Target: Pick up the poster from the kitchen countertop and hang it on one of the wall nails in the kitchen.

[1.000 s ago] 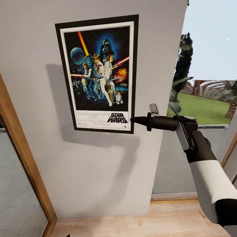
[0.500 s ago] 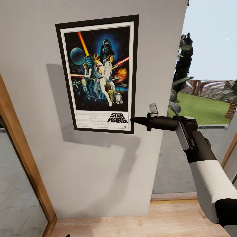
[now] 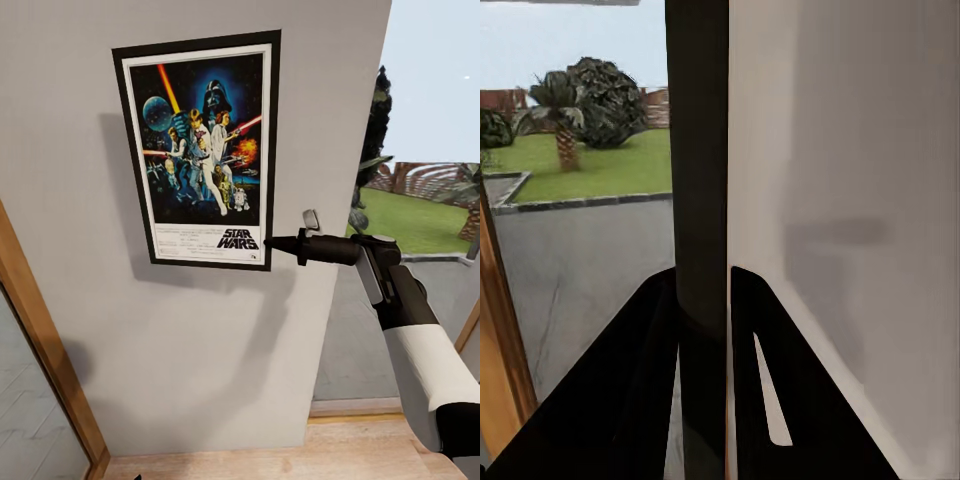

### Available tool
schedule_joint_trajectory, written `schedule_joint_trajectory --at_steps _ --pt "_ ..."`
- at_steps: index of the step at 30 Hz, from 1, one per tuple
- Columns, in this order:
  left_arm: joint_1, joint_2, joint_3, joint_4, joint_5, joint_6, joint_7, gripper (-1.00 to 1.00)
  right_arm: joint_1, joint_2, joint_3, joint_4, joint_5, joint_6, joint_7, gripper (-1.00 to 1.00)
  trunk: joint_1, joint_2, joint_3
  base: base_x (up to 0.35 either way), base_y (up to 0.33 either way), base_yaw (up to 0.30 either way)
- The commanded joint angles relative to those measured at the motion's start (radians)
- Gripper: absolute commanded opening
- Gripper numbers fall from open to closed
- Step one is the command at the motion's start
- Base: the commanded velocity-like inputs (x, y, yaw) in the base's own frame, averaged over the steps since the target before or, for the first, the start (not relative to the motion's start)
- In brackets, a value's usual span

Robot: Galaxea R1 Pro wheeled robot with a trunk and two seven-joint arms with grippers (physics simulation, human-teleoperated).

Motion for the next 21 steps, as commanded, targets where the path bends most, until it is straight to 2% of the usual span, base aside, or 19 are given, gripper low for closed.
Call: schedule_joint_trajectory --at_steps 1,15,21 --pt "0.0 0.0 -0.008 -0.001 0.007 -0.005 0.0 1.0 0.0 -0.001 0.002 0.0 -0.008 0.009 -0.002 -1.0 0.0 -0.001 0.0 0.02 0.0 0.0" --pt "0.0 0.0 -0.008 -0.001 0.007 -0.006 0.0 1.0 0.0 -0.001 0.002 0.0 -0.008 0.009 -0.002 -1.0 0.0 -0.001 0.0 0.007 0.0 0.0" --pt "0.0 0.0 -0.008 -0.001 0.007 -0.006 0.0 1.0 0.0 -0.001 0.002 0.0 -0.008 0.009 -0.002 -1.0 0.0 -0.001 0.0 0.188 0.0 0.0"
